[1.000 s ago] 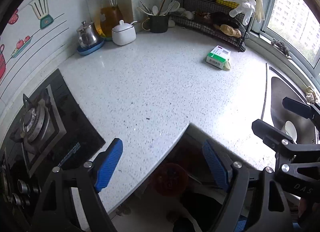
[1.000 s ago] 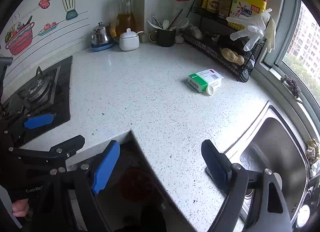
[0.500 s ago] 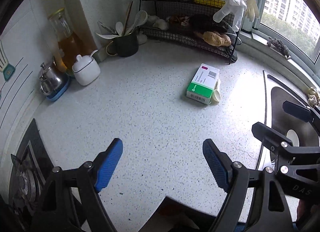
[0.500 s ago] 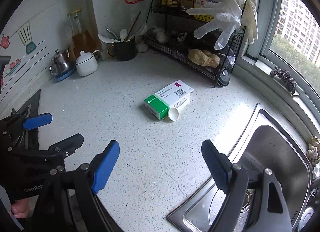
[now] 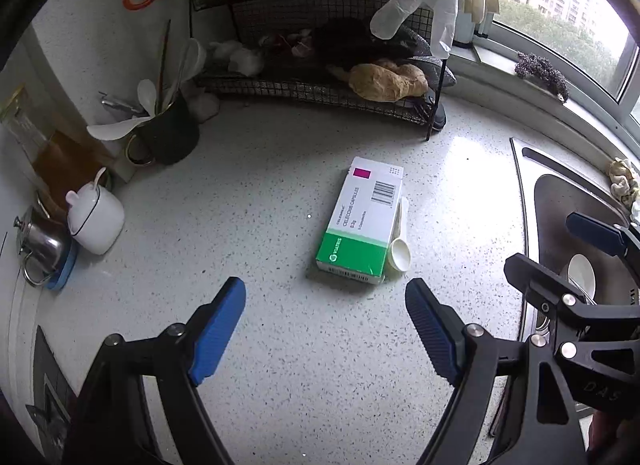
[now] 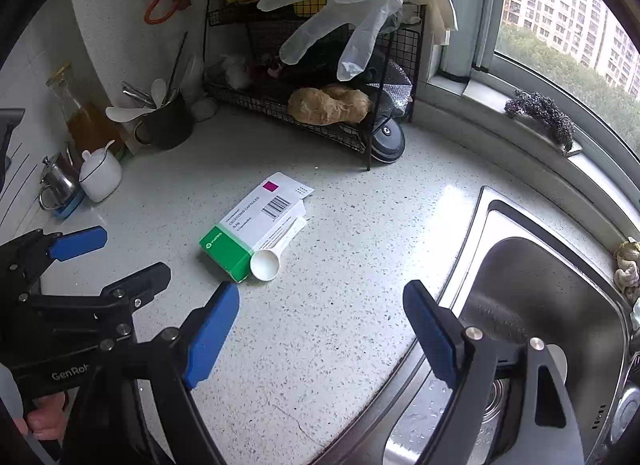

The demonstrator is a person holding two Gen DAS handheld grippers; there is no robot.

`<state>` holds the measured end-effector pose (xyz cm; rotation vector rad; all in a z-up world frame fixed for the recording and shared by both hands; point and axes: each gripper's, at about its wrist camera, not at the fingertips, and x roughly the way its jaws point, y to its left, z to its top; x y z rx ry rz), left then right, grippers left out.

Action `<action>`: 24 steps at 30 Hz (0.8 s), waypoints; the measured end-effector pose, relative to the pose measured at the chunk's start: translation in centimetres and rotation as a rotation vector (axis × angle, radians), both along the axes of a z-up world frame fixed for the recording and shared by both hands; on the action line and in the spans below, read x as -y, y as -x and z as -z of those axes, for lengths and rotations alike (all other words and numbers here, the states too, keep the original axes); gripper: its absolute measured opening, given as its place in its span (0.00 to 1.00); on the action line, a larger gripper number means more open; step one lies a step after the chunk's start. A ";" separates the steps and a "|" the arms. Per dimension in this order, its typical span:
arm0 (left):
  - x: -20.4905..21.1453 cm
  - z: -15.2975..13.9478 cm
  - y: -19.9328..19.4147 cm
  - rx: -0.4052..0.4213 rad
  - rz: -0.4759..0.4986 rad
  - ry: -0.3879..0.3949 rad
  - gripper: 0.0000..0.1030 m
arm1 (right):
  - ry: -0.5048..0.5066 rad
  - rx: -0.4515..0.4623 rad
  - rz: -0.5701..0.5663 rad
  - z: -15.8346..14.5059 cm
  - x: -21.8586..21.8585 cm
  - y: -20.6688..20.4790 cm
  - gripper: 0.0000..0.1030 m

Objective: Collect trash
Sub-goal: 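Move both tools toward the green-and-white Celebrex box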

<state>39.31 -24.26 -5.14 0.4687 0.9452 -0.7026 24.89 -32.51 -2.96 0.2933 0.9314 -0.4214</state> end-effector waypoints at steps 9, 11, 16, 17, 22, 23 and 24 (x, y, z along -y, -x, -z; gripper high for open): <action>6.2 2.3 -3.3 -0.032 0.162 -0.054 0.78 | -0.042 -0.049 0.161 2.2 4.0 -1.8 0.80; 7.1 3.1 -3.9 -0.049 0.186 -0.067 0.78 | -0.050 -0.066 0.185 2.9 4.6 -2.1 0.80; 8.6 5.2 -5.2 -0.087 0.238 -0.107 0.78 | -0.078 -0.104 0.231 4.6 5.3 -2.7 0.81; 8.7 5.6 -5.5 -0.096 0.246 -0.114 0.78 | -0.082 -0.113 0.236 4.9 5.3 -2.9 0.81; 9.1 7.2 -6.5 -0.132 0.273 -0.133 0.78 | -0.092 -0.138 0.242 5.9 5.4 -3.8 0.81; 9.1 7.3 -6.8 -0.133 0.277 -0.134 0.78 | -0.098 -0.142 0.241 6.0 5.5 -3.9 0.81; 9.1 7.4 -6.9 -0.135 0.278 -0.134 0.78 | -0.100 -0.146 0.238 6.1 5.5 -4.2 0.80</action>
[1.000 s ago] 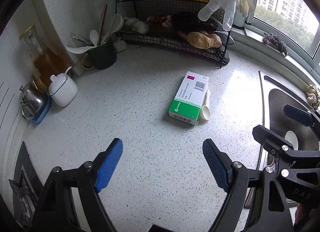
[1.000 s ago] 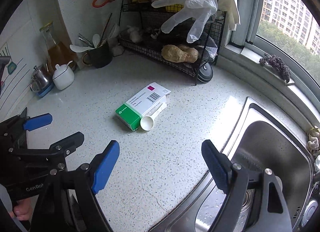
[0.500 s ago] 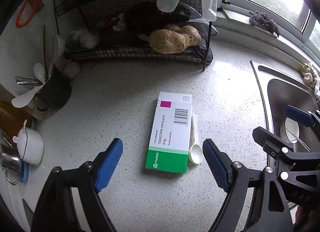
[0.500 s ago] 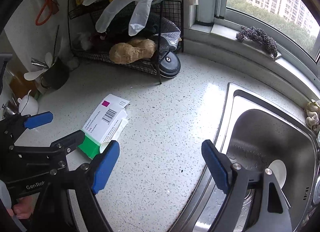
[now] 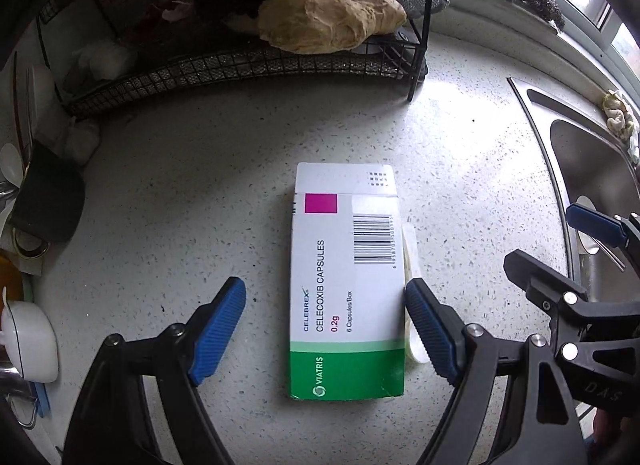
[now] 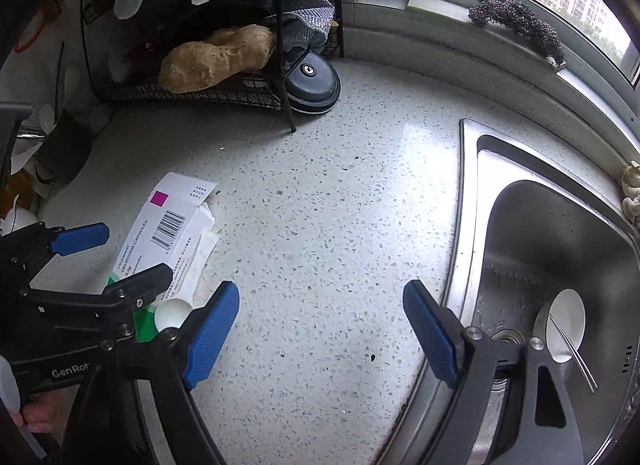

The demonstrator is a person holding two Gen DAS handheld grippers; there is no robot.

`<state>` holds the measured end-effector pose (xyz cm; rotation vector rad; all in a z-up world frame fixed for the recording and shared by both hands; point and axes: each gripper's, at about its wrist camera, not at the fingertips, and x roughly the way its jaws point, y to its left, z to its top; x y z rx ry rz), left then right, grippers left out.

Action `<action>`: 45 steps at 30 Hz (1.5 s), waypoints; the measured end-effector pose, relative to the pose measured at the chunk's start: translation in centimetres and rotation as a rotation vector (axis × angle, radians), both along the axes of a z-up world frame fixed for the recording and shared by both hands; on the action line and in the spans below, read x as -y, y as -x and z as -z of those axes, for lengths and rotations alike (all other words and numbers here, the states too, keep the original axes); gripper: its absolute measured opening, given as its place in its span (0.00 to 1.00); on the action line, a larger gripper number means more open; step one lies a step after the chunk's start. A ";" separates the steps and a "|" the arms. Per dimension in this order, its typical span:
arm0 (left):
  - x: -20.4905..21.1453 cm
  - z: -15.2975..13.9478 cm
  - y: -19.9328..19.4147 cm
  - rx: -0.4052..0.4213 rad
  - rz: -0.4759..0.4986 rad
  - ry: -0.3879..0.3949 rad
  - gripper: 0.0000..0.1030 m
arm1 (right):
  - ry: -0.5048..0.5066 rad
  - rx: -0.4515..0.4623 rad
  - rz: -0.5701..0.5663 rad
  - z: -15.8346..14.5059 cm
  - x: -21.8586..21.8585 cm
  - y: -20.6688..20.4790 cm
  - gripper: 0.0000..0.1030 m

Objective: Collect trash
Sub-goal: 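Move both tools toward the green-and-white Celebrex box, then grasp the Celebrex box with the left tool while the right tool grasps the white spoon, then carry the Celebrex box and white spoon down to the red bin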

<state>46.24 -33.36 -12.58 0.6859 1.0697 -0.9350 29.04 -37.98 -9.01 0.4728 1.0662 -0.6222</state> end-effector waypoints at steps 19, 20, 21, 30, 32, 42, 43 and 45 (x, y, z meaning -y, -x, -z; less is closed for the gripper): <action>-3.2 1.5 -2.7 -0.068 -0.057 0.029 0.55 | -0.041 -0.020 -0.077 0.9 -2.0 -3.6 0.81; -3.7 1.5 -2.9 -0.063 -0.068 0.029 0.54 | -0.048 -0.018 -0.090 1.0 -2.3 -4.0 0.81; -4.2 1.5 -3.1 -0.060 -0.078 0.028 0.54 | -0.058 -0.016 -0.103 1.0 -2.7 -4.2 0.80; -8.9 1.6 -5.8 -0.051 -0.167 0.021 0.54 | -0.128 -0.006 -0.200 2.3 -5.6 -7.3 0.80; -9.6 1.8 -6.2 -0.060 -0.177 0.026 0.54 | -0.116 -0.008 -0.213 2.4 -6.1 -7.7 0.80; -12.1 2.4 -5.3 -0.066 -0.204 0.061 0.55 | -0.033 -0.035 -0.326 2.5 -8.7 -7.2 0.29; -12.6 2.4 -5.1 -0.065 -0.209 0.060 0.55 | -0.020 -0.036 -0.343 2.5 -9.1 -6.9 0.29; -13.3 2.5 -4.6 -0.062 -0.217 0.056 0.55 | -0.030 -0.036 -0.365 2.6 -9.7 -6.4 0.28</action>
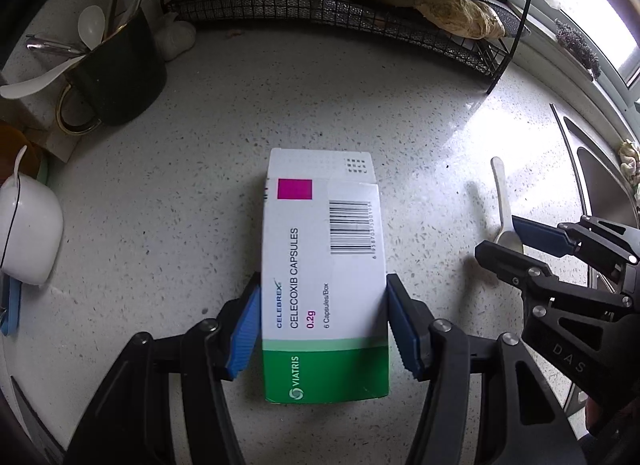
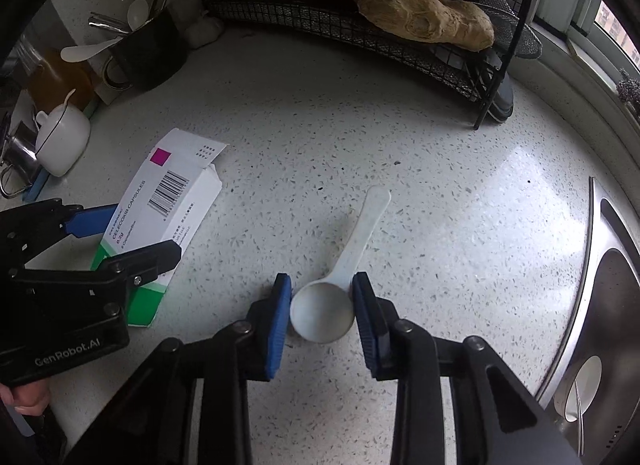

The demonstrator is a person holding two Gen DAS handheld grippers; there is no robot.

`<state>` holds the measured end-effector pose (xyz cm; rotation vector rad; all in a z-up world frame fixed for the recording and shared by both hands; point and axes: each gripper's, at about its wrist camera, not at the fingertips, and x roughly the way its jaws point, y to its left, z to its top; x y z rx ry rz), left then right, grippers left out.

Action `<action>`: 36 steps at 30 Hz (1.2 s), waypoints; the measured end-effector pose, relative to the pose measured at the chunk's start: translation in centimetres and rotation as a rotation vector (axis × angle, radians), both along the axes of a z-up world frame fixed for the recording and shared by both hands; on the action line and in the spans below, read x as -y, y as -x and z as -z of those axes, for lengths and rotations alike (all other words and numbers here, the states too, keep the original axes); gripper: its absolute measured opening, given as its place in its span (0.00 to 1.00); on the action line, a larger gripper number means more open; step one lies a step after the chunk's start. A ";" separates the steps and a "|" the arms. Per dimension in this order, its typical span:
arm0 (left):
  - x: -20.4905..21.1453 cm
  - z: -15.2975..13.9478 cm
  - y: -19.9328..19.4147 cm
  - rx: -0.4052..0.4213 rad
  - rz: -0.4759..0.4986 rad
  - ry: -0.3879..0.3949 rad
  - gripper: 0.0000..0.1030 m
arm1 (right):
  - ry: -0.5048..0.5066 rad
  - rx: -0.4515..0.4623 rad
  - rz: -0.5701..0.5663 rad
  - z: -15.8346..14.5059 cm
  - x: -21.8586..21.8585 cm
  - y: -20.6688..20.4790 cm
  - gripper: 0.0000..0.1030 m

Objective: Collect trash
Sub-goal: 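Carry the Celebrex box and white spoon down to the red bin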

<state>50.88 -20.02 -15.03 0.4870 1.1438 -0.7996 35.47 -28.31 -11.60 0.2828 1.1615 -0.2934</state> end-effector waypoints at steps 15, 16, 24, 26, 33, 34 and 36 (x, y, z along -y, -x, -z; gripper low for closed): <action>-5.9 -3.0 5.5 0.042 -0.141 -0.002 0.55 | -0.052 0.106 -0.145 -2.8 -3.7 4.1 0.28; -6.3 -3.2 5.9 0.046 -0.159 -0.006 0.55 | -0.057 0.111 -0.160 -2.8 -3.6 4.2 0.28; -9.8 -4.0 11.1 0.041 -0.318 -0.009 0.55 | -0.081 0.102 -0.320 -3.5 -5.0 6.1 0.28; -10.5 -4.1 11.9 0.042 -0.361 -0.001 0.55 | -0.079 0.100 -0.369 -3.5 -5.9 6.6 0.28; -13.9 -4.6 15.6 0.053 -0.447 0.028 0.55 | -0.068 0.115 -0.455 -4.2 -9.0 8.8 0.28; -14.4 -4.7 16.3 0.054 -0.458 0.032 0.54 | -0.072 0.118 -0.461 -4.2 -9.5 9.2 0.28; -15.6 -4.8 17.5 0.056 -0.476 0.040 0.54 | -0.075 0.123 -0.471 -4.2 -10.5 10.2 0.28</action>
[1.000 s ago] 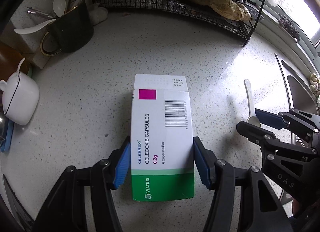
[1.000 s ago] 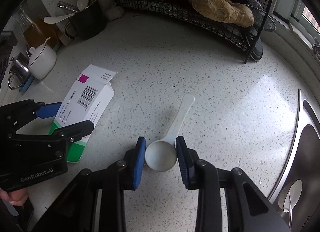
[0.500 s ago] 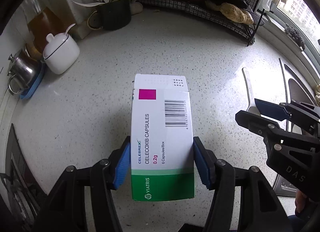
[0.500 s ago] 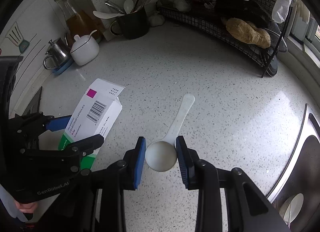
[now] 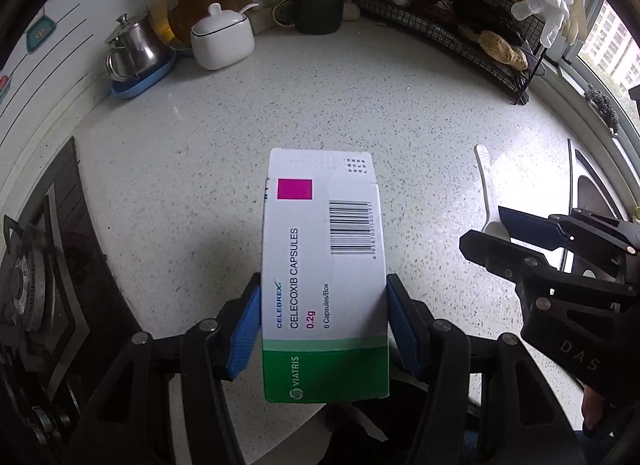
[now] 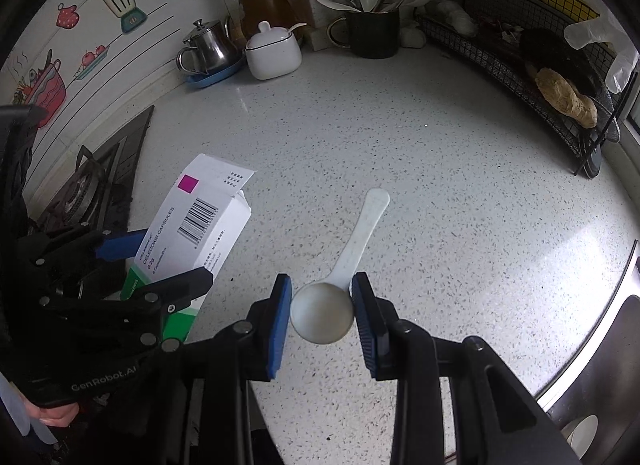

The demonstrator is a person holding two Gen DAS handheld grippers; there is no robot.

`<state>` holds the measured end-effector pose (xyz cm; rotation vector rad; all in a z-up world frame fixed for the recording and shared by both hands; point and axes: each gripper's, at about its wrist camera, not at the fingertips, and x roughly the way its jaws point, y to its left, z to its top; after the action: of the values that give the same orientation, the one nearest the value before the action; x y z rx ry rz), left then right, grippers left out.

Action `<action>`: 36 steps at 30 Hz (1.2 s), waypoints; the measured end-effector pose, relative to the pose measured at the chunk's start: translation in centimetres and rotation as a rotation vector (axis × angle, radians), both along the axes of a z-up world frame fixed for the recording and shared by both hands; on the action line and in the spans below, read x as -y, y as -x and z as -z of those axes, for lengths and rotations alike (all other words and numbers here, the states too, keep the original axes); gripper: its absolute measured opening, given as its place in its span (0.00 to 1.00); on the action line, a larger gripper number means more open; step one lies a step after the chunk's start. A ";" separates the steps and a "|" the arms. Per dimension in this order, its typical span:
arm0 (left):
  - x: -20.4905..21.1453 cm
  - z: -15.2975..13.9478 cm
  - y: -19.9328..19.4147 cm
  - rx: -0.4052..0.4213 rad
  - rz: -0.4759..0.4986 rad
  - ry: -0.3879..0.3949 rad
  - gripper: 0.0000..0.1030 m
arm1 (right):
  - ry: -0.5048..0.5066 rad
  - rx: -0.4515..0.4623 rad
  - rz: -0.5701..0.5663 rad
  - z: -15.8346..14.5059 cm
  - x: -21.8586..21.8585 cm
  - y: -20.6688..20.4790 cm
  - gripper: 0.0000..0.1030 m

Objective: Collect trash
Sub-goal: 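Carry the Celebrex box and white spoon down to the red bin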

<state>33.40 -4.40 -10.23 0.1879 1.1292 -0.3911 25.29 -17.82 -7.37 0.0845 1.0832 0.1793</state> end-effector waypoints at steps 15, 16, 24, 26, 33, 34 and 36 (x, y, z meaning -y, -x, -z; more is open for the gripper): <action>-7.9 0.5 12.8 -0.008 -0.071 0.010 0.54 | -0.008 0.013 -0.063 0.0 -7.4 10.2 0.28; -8.2 0.7 13.6 -0.013 -0.072 0.012 0.54 | -0.008 0.010 -0.064 0.1 -7.7 10.5 0.28; -9.3 2.9 18.7 -0.060 -0.077 0.028 0.54 | 0.022 -0.057 -0.055 1.9 -8.8 15.0 0.28; -9.3 3.7 19.7 -0.080 -0.081 0.032 0.54 | 0.033 -0.071 -0.059 2.5 -8.9 15.6 0.28; -9.5 7.5 21.8 -0.141 -0.096 0.021 0.54 | 0.049 -0.123 -0.076 5.9 -9.2 16.4 0.28; -9.5 8.3 21.9 -0.153 -0.099 0.022 0.54 | 0.055 -0.135 -0.078 6.6 -9.2 16.4 0.28; -9.3 9.9 22.1 -0.167 -0.101 0.019 0.54 | 0.065 -0.157 -0.075 8.2 -9.1 16.3 0.28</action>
<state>11.34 4.92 -20.13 0.0824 1.2933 -0.3319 9.00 -8.74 -15.52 -0.0005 1.2492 0.2076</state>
